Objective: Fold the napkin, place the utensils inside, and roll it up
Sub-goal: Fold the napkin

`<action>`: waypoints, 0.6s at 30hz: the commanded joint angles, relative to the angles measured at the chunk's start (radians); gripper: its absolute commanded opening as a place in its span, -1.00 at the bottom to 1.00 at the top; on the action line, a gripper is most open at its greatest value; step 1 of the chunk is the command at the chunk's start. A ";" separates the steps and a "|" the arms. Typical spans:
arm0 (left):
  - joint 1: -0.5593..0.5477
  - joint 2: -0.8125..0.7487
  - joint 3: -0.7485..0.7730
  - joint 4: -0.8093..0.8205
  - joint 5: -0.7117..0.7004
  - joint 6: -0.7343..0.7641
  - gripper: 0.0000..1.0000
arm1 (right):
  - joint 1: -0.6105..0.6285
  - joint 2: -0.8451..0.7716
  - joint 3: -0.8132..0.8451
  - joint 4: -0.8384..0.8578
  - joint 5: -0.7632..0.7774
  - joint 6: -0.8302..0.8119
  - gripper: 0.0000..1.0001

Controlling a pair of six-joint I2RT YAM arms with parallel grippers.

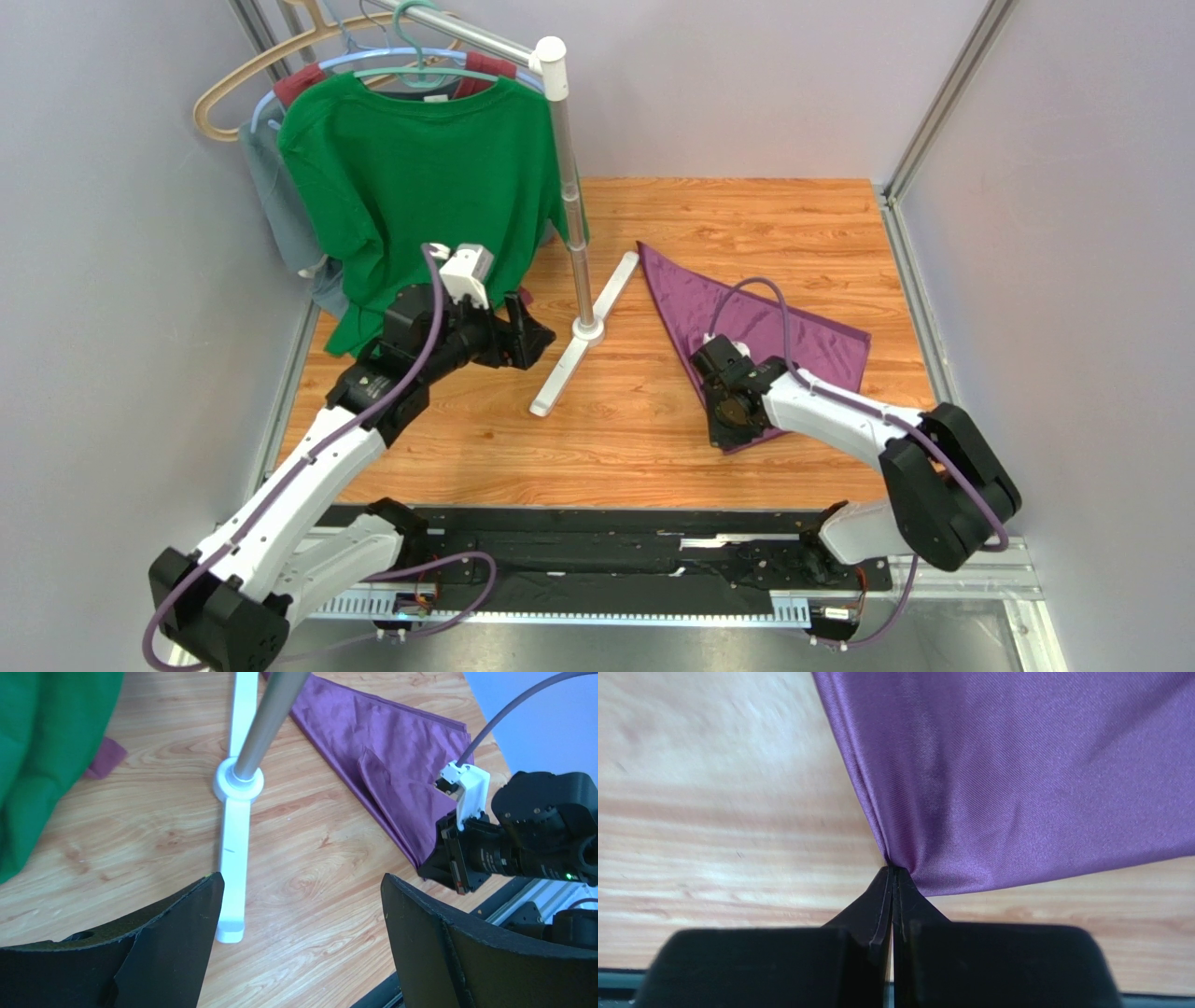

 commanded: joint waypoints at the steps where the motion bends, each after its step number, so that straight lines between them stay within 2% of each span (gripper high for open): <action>1: -0.074 0.070 -0.002 0.145 -0.039 -0.074 0.83 | 0.047 -0.081 -0.034 -0.112 -0.001 0.118 -1.00; 5: -0.181 0.184 0.023 0.234 -0.068 -0.110 0.83 | 0.070 -0.132 -0.069 -0.139 0.002 0.161 -1.00; 13: -0.356 0.380 0.129 0.306 -0.139 -0.126 0.82 | 0.122 -0.207 -0.093 -0.181 0.031 0.243 -1.00; 14: -0.363 0.415 0.139 0.305 -0.156 -0.135 0.82 | 0.124 -0.214 -0.091 -0.185 0.036 0.244 -0.92; 15: -0.364 0.434 0.144 0.333 -0.160 -0.141 0.82 | 0.125 -0.227 -0.086 -0.188 0.037 0.243 -0.62; 17: -0.364 0.489 0.169 0.334 -0.174 -0.143 0.82 | 0.127 -0.241 -0.064 -0.195 0.045 0.238 -0.51; 18: -0.364 0.504 0.178 0.332 -0.179 -0.141 0.82 | 0.127 -0.256 -0.051 -0.195 0.048 0.228 -0.39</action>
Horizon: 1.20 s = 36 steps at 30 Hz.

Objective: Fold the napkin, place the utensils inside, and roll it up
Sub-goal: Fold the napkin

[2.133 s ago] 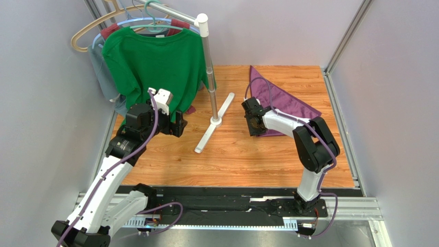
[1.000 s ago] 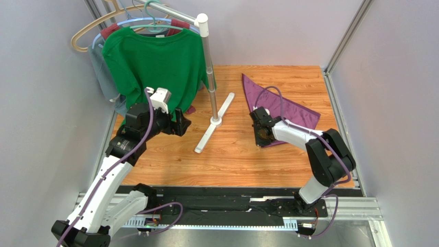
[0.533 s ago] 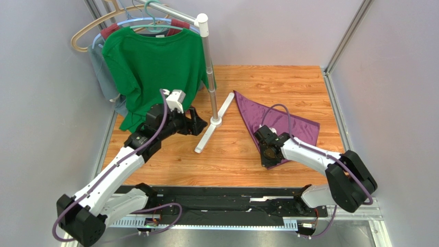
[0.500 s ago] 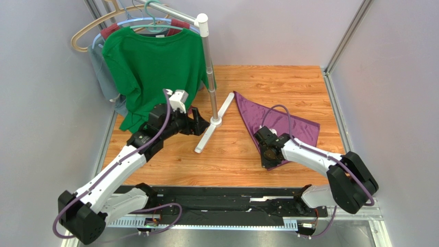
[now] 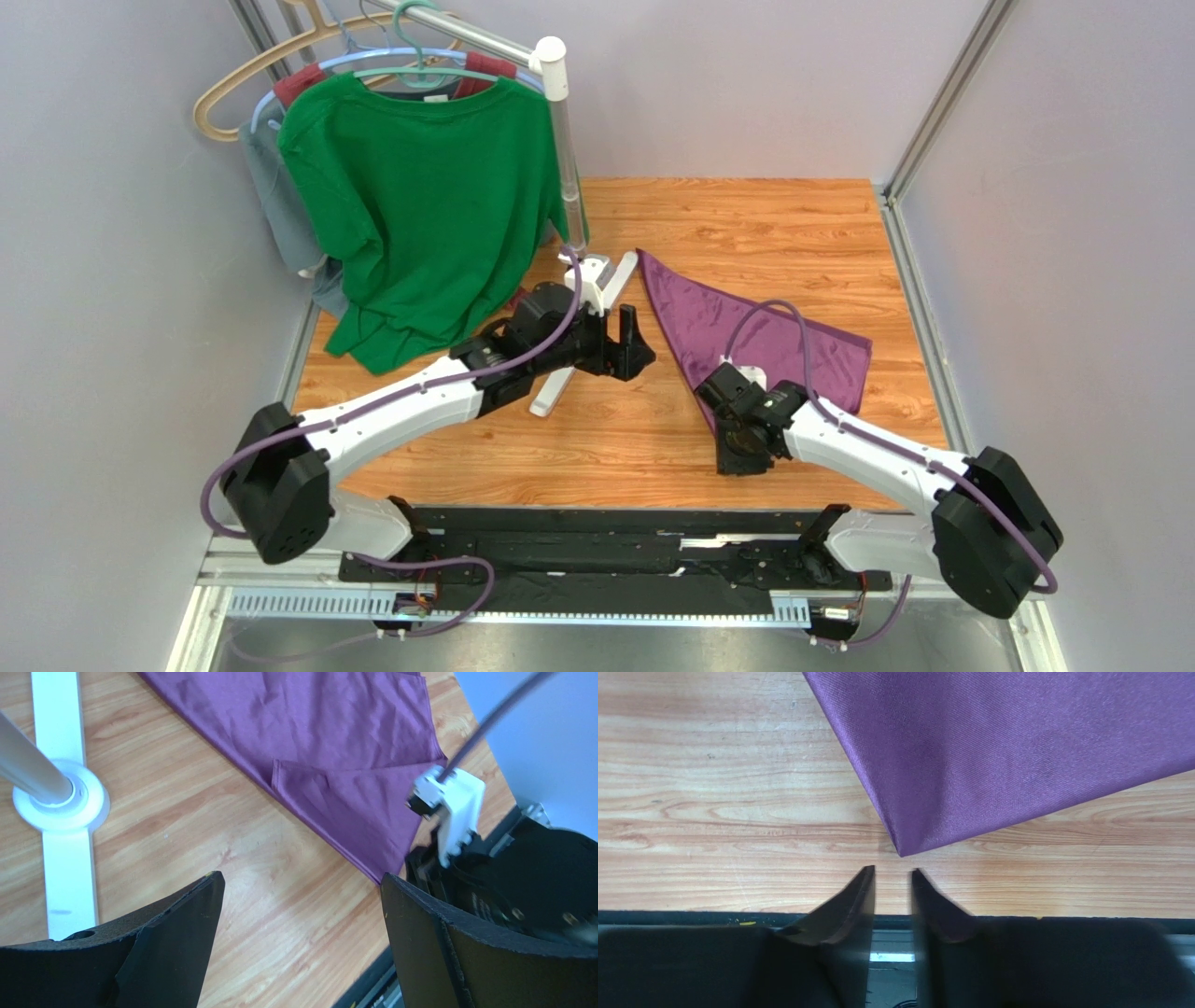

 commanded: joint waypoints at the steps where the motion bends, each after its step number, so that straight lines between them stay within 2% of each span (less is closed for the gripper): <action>1: 0.000 0.089 0.082 0.072 -0.058 -0.020 0.82 | 0.007 -0.055 0.054 -0.020 0.042 0.010 -0.32; 2: 0.000 0.103 0.090 0.078 -0.056 -0.017 0.82 | 0.006 -0.055 0.085 -0.020 0.056 0.002 -0.22; 8: 0.009 0.244 0.199 0.074 -0.058 -0.010 0.83 | -0.045 0.014 0.235 0.006 0.060 -0.122 -0.03; 14: 0.033 0.375 0.302 0.067 -0.049 -0.016 0.82 | -0.335 0.033 0.279 0.150 -0.017 -0.202 0.05; 16: 0.035 0.410 0.326 0.077 -0.038 0.004 0.82 | -0.457 0.066 0.274 0.216 -0.052 -0.199 0.14; 20: 0.059 0.465 0.379 0.058 0.000 0.015 0.82 | -0.692 0.170 0.271 0.325 -0.204 -0.197 0.11; 23: 0.069 0.480 0.383 0.083 -0.006 0.029 0.84 | -0.781 0.249 0.288 0.380 -0.224 -0.196 0.10; 29: 0.078 0.525 0.416 0.095 0.039 0.018 0.83 | -0.911 0.335 0.286 0.438 -0.206 -0.197 0.08; 36: 0.081 0.550 0.442 0.106 0.059 0.036 0.84 | -0.996 0.376 0.259 0.443 -0.163 -0.226 0.07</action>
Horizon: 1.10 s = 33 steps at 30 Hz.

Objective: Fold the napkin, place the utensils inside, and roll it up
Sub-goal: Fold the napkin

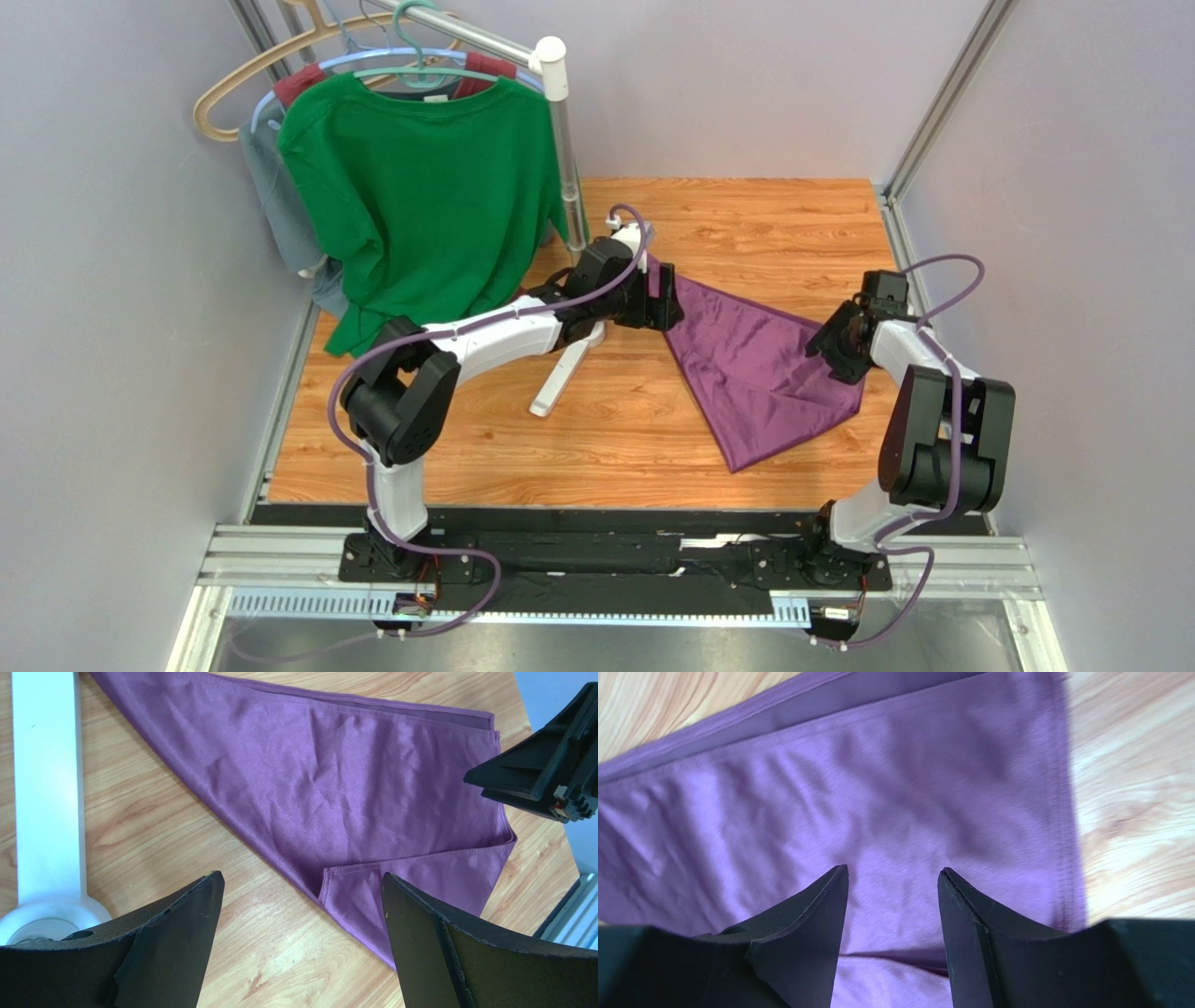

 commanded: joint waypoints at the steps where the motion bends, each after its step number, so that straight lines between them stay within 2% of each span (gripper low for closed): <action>1: 0.004 0.010 0.055 0.047 0.029 0.030 0.84 | -0.040 0.027 0.005 0.052 0.032 -0.035 0.07; 14: 0.019 0.050 0.106 0.049 0.026 0.039 0.84 | -0.170 0.082 -0.037 0.065 0.083 -0.066 0.07; 21: 0.040 0.111 0.153 0.062 -0.002 0.036 0.84 | -0.187 0.061 -0.031 0.053 0.115 -0.077 0.07; 27: 0.077 0.235 0.250 0.116 0.021 -0.001 0.70 | -0.197 -0.002 -0.052 0.084 0.010 -0.080 0.03; 33: 0.080 0.349 0.337 0.160 -0.021 -0.049 0.50 | -0.195 -0.100 -0.037 0.062 -0.061 -0.083 -0.05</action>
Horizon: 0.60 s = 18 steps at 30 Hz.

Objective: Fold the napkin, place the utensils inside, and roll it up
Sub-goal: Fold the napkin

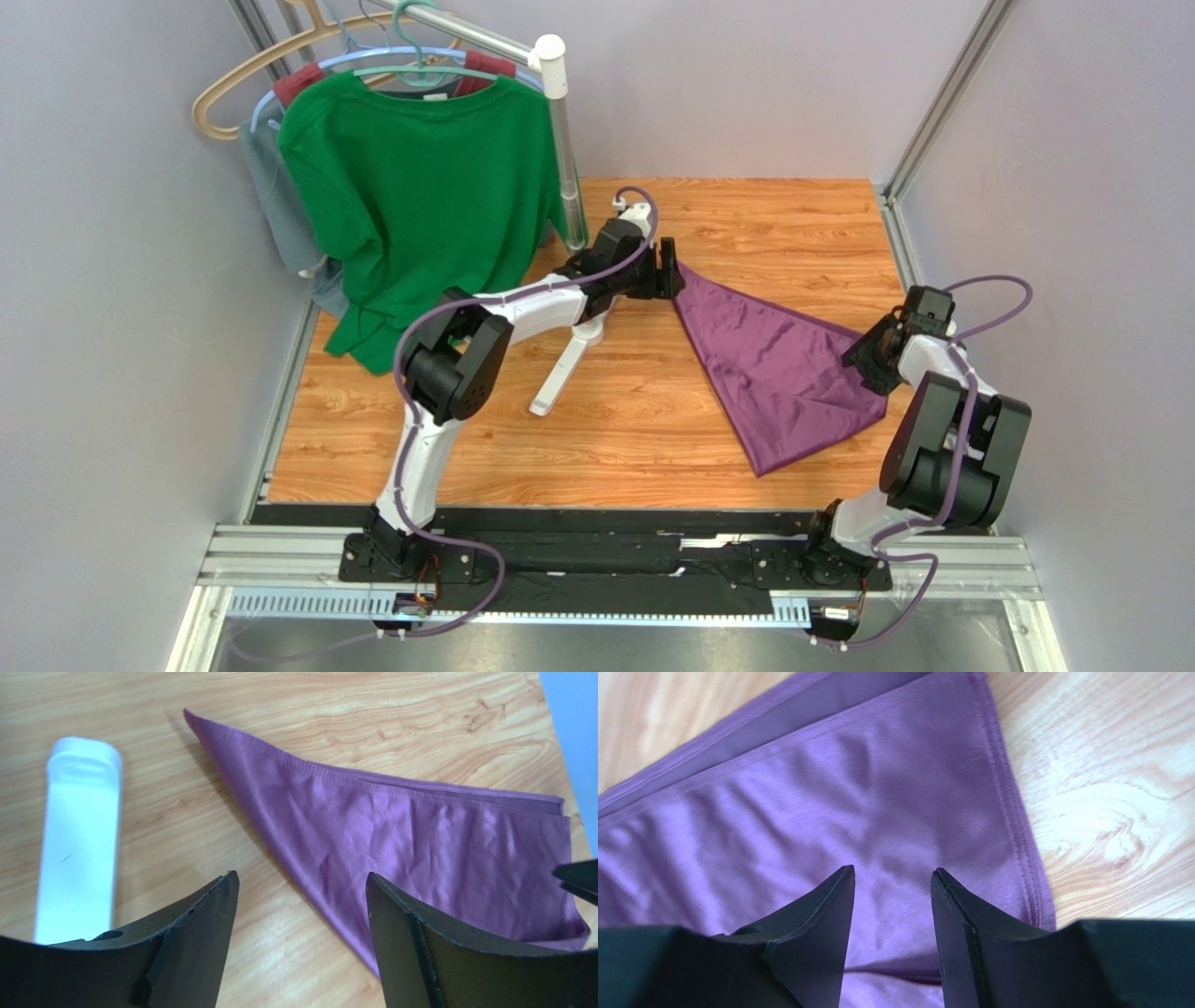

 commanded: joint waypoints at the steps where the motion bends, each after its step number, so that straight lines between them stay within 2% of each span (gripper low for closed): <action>1: 0.003 0.063 0.092 0.081 -0.025 -0.054 0.48 | -0.005 -0.098 0.014 0.002 -0.071 -0.017 -0.06; 4: 0.003 0.125 0.146 0.104 -0.071 -0.093 0.46 | -0.002 -0.150 0.015 0.000 -0.102 -0.007 -0.06; 9: 0.004 0.189 0.249 0.029 -0.166 -0.153 0.37 | -0.002 -0.199 0.038 -0.041 -0.128 -0.018 -0.07; 14: 0.004 0.196 0.284 -0.049 -0.251 -0.188 0.40 | -0.002 -0.227 0.051 -0.049 -0.148 -0.017 -0.07; 18: 0.001 0.213 0.319 -0.086 -0.262 -0.199 0.44 | -0.002 -0.233 0.046 -0.041 -0.169 -0.011 -0.07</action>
